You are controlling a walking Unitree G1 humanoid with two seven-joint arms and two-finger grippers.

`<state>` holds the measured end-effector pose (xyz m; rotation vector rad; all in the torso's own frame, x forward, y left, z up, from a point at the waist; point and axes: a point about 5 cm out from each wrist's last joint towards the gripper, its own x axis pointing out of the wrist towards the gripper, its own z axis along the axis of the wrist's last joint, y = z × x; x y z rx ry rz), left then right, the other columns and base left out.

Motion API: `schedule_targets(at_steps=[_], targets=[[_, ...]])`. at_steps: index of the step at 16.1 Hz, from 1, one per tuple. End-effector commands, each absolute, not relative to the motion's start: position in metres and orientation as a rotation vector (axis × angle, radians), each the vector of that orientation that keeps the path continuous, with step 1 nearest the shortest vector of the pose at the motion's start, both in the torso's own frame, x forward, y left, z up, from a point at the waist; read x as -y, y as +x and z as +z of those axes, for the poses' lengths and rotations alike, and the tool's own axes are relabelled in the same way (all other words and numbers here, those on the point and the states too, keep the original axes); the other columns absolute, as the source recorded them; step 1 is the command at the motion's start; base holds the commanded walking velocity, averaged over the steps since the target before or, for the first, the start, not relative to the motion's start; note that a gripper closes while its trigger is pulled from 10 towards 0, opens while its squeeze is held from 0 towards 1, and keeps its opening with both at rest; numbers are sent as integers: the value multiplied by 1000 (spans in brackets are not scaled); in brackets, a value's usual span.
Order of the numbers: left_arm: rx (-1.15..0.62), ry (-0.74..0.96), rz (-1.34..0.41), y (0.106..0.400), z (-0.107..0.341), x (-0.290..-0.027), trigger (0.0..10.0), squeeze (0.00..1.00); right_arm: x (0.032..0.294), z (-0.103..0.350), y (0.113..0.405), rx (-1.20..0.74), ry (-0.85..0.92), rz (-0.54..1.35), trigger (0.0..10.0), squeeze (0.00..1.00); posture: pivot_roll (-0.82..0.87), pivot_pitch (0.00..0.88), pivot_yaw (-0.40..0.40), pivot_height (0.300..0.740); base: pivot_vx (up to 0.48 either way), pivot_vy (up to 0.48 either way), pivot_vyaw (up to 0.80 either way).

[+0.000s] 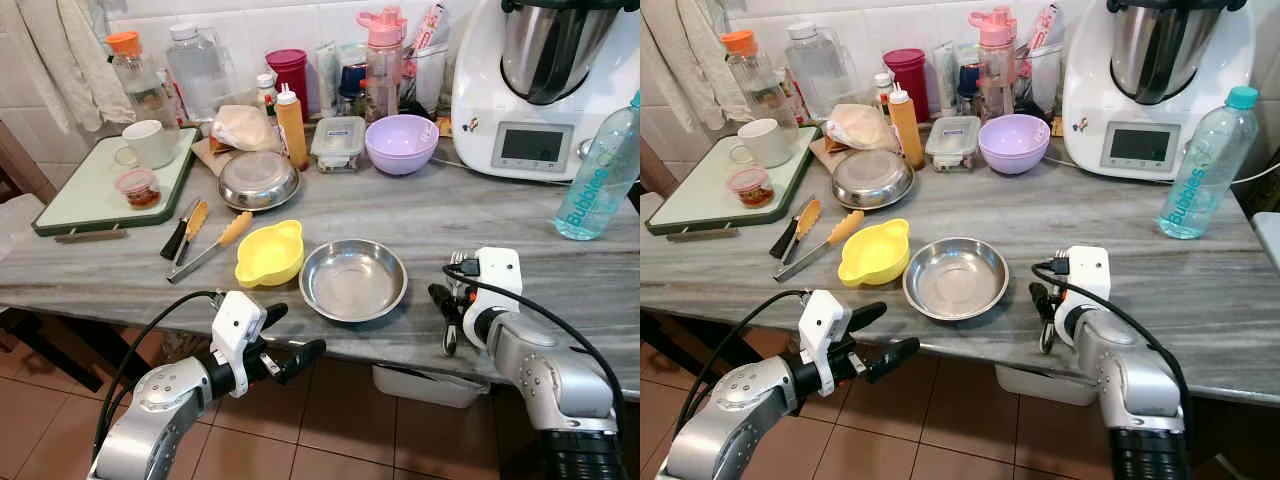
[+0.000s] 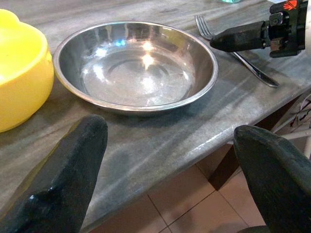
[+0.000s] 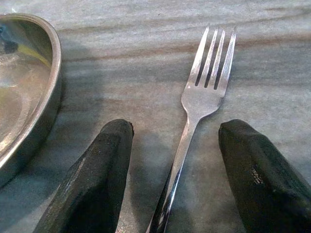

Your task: Setting the table

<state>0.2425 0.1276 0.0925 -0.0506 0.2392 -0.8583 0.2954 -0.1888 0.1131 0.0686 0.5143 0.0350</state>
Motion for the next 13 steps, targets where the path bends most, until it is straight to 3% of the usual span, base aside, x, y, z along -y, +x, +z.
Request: schedule_targets(at_steps=[1, 2, 13], targets=[[-233, -31, -855, 244, 94, -131, 10000, 0, 189, 100, 290, -578, 73, 14, 2118, 0, -87, 0, 113, 740, 0, 0, 0], [-233, -32, -855, 244, 95, -130, 10000, 0, 189, 99, 288, -578, 76, 10, 0, 0, -89, 0, 114, 740, 0, 0, 0], [-232, -30, -856, 244, 97, -128, 10000, 0, 183, 100, 302, -546, 78, 71, 0, 0, -79, 0, 115, 740, 0, 0, 0]])
